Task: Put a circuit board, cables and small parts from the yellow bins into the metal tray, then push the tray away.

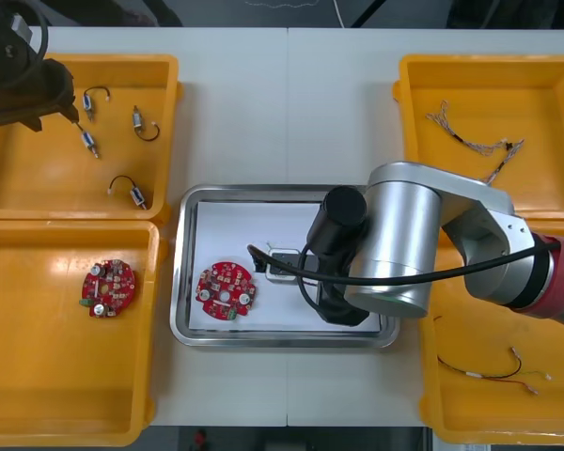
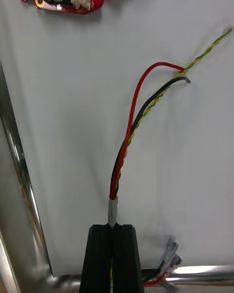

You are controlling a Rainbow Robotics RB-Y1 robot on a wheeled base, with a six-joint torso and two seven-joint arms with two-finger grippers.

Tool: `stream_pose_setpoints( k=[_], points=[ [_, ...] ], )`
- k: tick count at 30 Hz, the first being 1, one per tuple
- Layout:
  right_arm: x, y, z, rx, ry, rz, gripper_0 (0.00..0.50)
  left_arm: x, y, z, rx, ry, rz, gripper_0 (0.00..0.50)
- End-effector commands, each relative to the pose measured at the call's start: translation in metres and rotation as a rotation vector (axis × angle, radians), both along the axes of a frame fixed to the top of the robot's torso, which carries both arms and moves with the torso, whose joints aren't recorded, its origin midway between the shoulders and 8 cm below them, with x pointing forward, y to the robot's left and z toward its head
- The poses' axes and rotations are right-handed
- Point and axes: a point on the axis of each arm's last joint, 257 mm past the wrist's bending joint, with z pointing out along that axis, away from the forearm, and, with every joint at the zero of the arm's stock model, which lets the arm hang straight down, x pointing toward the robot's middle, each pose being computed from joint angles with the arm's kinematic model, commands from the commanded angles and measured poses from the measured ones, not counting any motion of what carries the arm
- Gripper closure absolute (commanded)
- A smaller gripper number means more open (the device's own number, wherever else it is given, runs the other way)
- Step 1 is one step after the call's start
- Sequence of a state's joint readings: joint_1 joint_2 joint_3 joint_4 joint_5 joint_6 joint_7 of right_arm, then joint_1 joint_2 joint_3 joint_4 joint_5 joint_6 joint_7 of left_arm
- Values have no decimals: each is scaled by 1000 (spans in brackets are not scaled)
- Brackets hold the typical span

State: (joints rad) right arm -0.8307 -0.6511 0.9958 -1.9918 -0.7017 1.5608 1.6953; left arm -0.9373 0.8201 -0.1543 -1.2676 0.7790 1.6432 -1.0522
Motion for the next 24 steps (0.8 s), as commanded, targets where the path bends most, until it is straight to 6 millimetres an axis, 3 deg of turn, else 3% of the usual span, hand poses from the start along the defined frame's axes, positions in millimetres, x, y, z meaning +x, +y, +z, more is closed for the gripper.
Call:
stream_pose_setpoints(
  k=[1, 14, 16, 18, 20, 24],
  points=[
    [3, 14, -4, -2, -1, 63, 500, 27, 2, 14, -15, -90, 40, 0],
    [3, 15, -7, 6, 11, 48, 491, 58, 2, -43, 15, -125, 45, 0],
    [4, 15, -5, 11, 8, 45, 162, 63, 1, -50, 13, -133, 46, 0],
    [4, 15, -5, 13, 8, 40, 46, 65, -1, -56, 5, -136, 48, 0],
    [4, 14, -5, 13, 11, 35, 0, 68, -2, -61, -1, -142, 49, 0],
    [4, 12, -4, 11, 19, 22, 0, 75, -5, -69, 2, -161, 44, 0]
  ],
)
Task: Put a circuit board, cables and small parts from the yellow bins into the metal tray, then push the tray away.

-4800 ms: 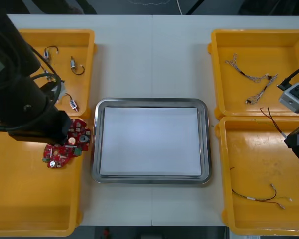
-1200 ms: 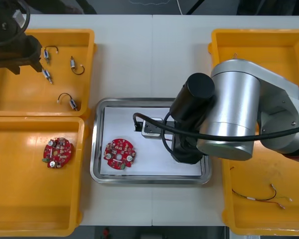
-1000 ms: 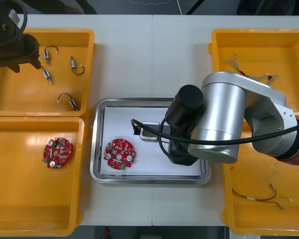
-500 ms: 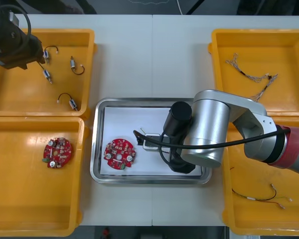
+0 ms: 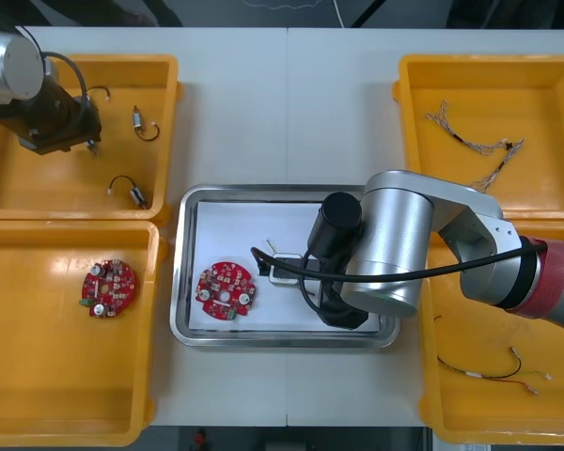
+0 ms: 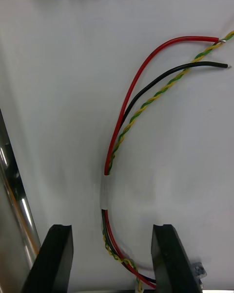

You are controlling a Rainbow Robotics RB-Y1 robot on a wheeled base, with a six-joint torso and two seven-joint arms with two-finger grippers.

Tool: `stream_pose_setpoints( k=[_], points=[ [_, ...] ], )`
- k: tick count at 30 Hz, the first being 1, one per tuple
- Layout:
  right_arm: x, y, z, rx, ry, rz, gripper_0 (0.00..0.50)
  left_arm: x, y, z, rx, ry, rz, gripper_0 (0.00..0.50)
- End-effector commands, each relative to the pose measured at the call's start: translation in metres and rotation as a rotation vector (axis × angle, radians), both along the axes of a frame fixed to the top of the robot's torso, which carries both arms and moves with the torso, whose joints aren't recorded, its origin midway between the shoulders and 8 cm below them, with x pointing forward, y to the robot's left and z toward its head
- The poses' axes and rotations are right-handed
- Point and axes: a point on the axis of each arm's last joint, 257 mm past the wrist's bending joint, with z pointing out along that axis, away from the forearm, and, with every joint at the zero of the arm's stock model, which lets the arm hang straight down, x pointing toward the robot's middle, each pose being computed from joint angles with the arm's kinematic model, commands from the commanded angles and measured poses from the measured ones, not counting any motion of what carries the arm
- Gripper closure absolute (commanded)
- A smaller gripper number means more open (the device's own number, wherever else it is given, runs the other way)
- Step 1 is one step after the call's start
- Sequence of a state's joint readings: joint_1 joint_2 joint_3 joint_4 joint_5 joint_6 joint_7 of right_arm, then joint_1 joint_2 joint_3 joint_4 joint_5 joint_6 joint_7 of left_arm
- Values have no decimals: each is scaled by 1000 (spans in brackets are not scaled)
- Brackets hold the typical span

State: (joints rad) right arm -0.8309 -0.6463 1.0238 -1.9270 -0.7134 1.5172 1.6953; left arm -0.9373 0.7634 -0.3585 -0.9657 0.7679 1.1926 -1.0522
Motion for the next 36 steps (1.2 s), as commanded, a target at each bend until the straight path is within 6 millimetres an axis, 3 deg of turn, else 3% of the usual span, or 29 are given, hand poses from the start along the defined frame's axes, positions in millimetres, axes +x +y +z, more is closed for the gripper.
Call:
stream_pose_setpoints(
  k=[1, 5, 13, 14, 15, 16, 17, 29, 36],
  points=[
    [0, 16, 16, 19, -8, 41, 0, 18, -19, 8, -6, -55, -11, 0],
    [0, 15, 26, 21, -4, 31, 0, 19, -22, -1, 10, -54, -22, 0],
    [-1, -2, 66, -24, -29, -10, 0, 19, -17, -9, 20, -62, -20, 6],
    [-2, -6, 72, -35, -29, -20, 0, 20, -17, -9, 24, -70, -23, 150],
    [-2, -8, 74, -40, -28, -26, 0, 20, -15, -10, 24, -69, -20, 214],
    [-2, -14, 79, -52, -27, -43, 0, 21, -13, -9, 31, -74, -20, 398],
    [-4, -19, 84, -64, -19, -57, 0, 20, -11, -8, 37, -74, -18, 495],
    [18, -15, 150, 100, -131, -144, 0, 14, 7, 7, 46, -55, 18, 500],
    [32, -40, 169, 155, -204, -244, 0, -9, 8, 36, 47, 7, 21, 498]
  ],
)
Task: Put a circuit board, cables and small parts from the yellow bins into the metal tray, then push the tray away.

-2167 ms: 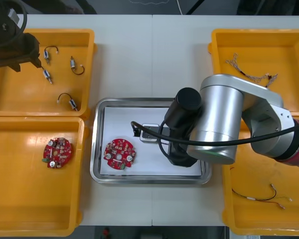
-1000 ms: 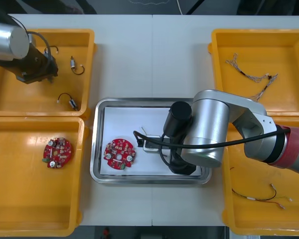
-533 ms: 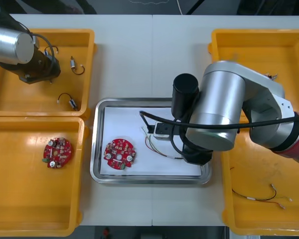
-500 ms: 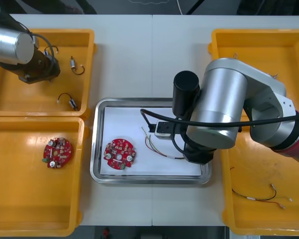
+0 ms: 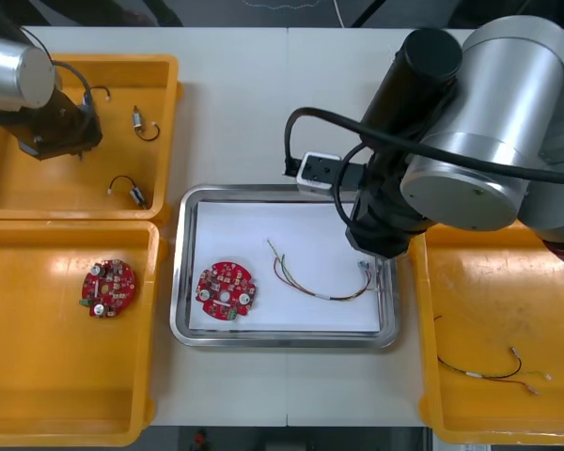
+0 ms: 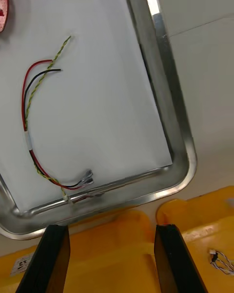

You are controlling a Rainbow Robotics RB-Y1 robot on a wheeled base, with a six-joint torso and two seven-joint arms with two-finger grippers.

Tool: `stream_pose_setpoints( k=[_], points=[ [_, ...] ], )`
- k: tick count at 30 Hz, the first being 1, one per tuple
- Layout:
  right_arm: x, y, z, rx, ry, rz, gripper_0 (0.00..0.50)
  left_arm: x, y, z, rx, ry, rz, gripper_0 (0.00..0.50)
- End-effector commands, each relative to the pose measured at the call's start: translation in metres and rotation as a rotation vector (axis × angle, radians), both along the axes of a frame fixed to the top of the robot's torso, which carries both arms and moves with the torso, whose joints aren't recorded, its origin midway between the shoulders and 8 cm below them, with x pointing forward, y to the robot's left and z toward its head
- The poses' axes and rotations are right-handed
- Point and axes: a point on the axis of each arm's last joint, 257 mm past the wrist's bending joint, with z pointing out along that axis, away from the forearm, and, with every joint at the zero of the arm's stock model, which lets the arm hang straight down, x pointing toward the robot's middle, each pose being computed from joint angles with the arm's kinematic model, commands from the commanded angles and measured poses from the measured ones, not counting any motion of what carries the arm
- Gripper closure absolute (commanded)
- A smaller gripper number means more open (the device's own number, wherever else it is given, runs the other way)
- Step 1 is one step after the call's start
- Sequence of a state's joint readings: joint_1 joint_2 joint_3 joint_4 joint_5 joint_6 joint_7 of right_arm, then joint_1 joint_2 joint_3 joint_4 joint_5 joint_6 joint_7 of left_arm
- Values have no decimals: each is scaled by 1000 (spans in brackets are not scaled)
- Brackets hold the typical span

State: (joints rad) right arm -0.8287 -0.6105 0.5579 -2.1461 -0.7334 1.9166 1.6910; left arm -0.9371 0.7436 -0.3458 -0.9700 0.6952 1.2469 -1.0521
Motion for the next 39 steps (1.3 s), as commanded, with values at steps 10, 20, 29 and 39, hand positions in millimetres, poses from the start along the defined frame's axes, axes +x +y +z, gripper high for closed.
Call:
stream_pose_setpoints(
  k=[10, 20, 29, 39],
  points=[
    [20, -82, 36, 112, -135, -275, 0, -39, -19, 67, 63, 38, -41, 499],
    [32, -155, 56, 185, -171, -490, 0, -92, -76, 67, 67, 57, -174, 499],
    [53, -207, 67, 268, -167, -704, 0, -129, -161, 69, -11, 36, -285, 499],
    [78, -238, 79, 427, -130, -988, 0, -170, -234, 43, -32, 64, -436, 498]
  ],
)
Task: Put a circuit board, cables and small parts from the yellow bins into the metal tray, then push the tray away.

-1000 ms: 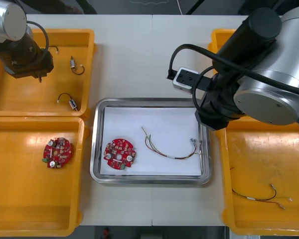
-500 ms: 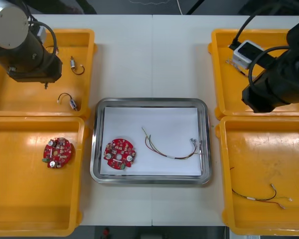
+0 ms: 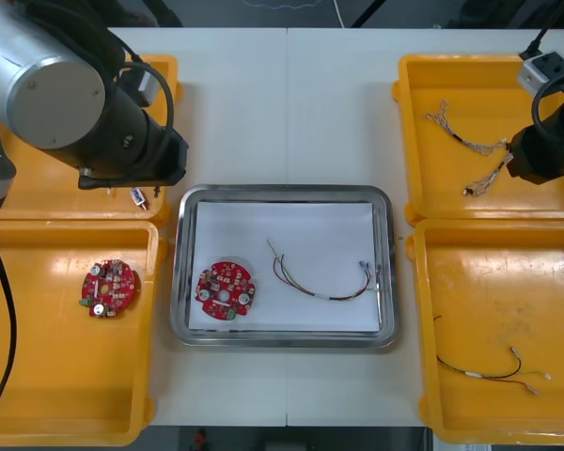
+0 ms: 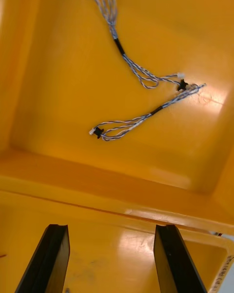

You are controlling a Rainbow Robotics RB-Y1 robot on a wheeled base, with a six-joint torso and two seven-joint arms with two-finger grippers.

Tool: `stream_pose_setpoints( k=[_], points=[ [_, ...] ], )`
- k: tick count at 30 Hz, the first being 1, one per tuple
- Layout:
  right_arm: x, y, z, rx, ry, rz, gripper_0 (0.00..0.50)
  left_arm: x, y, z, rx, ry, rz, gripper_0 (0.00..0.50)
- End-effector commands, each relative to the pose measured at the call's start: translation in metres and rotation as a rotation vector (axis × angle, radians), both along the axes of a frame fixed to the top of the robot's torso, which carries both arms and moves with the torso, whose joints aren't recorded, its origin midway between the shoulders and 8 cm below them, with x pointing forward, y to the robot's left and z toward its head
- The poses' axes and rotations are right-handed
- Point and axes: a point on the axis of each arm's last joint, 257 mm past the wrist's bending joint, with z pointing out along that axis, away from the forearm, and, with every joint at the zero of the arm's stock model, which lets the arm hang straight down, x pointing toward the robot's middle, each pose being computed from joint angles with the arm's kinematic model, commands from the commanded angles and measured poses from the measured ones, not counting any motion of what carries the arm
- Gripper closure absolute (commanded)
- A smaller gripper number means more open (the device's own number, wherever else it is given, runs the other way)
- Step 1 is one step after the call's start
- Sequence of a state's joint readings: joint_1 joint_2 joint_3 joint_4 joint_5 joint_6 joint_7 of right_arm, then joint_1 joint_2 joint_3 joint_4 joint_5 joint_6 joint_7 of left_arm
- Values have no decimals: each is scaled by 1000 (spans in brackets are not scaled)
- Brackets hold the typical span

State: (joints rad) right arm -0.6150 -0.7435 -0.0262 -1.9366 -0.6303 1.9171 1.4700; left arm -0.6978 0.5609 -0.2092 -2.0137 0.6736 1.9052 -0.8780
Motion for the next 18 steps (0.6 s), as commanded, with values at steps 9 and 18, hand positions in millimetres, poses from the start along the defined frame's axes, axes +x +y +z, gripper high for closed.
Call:
stream_pose_setpoints(
  k=[9, 18],
  points=[
    [26, -26, 25, 206, -21, -348, 0, -23, -59, -48, 31, 45, -95, 499],
    [41, -37, 11, 309, 36, -574, 0, -1, -66, -71, 36, 16, -100, 498]
  ],
)
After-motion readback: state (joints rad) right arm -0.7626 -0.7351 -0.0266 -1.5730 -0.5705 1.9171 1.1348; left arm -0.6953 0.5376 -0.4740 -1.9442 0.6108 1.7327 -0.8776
